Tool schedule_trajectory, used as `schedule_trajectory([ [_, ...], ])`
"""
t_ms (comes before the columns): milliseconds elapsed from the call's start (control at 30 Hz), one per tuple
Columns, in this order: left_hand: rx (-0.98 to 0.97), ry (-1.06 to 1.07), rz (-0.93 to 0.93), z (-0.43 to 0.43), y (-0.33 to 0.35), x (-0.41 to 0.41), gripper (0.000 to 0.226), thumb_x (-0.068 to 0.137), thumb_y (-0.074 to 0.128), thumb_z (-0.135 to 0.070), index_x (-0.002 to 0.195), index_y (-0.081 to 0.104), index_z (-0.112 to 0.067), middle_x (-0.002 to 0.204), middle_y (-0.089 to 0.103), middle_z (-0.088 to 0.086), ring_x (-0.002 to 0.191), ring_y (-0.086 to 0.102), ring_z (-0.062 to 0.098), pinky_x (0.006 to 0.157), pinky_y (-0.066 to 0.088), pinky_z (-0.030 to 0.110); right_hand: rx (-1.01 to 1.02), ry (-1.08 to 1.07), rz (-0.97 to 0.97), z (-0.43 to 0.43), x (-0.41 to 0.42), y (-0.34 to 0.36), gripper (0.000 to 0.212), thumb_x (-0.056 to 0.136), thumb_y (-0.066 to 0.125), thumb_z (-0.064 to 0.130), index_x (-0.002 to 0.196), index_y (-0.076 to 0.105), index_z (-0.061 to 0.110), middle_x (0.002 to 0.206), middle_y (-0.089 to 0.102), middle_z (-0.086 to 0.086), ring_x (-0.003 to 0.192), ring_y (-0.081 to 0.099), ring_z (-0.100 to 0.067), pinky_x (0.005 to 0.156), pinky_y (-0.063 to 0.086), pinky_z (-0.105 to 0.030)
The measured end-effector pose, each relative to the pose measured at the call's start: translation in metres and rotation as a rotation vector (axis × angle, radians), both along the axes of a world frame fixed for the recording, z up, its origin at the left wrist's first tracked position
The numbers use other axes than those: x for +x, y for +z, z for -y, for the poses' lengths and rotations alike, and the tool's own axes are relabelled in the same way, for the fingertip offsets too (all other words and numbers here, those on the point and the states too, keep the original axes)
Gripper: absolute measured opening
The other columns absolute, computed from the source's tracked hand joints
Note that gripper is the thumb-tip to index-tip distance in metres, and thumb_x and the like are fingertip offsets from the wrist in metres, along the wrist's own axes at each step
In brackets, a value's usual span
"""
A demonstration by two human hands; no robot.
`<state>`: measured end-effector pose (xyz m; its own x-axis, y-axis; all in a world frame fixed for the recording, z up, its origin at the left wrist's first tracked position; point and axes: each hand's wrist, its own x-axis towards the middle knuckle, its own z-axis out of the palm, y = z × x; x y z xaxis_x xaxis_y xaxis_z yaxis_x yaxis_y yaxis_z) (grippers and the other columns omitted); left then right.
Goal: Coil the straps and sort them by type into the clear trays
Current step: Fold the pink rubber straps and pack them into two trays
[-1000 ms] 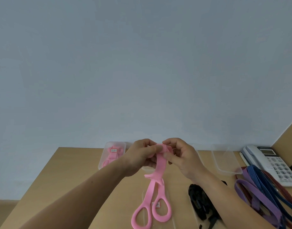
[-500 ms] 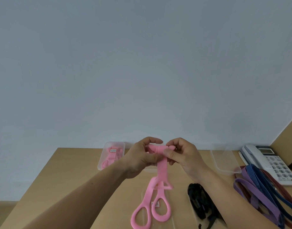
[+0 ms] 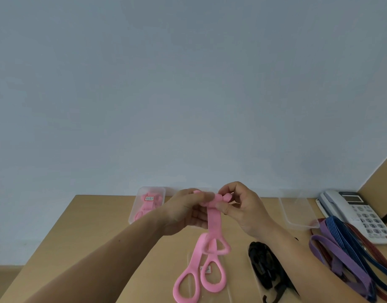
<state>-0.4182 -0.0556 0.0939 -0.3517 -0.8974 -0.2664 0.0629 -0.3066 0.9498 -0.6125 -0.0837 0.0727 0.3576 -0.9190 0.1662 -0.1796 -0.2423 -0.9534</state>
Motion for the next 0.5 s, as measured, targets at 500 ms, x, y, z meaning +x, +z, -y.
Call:
schedule_trajectory([
  [500,-0.157,0.146,0.008,0.0072,-0.0068,0.0035,0.036,0.077,0.079,0.005,0.108,0.063,-0.002,0.110,0.063,0.026,0.095,0.068,0.039,0.087,0.058,0.050,0.138,0.024,0.059,0.0026,0.0051,-0.0036,0.017,0.088,0.071,0.033,0.094,0.070,0.017,0.074,0.071,-0.004,0.063,0.064,-0.017,0.058,0.053,-0.030],
])
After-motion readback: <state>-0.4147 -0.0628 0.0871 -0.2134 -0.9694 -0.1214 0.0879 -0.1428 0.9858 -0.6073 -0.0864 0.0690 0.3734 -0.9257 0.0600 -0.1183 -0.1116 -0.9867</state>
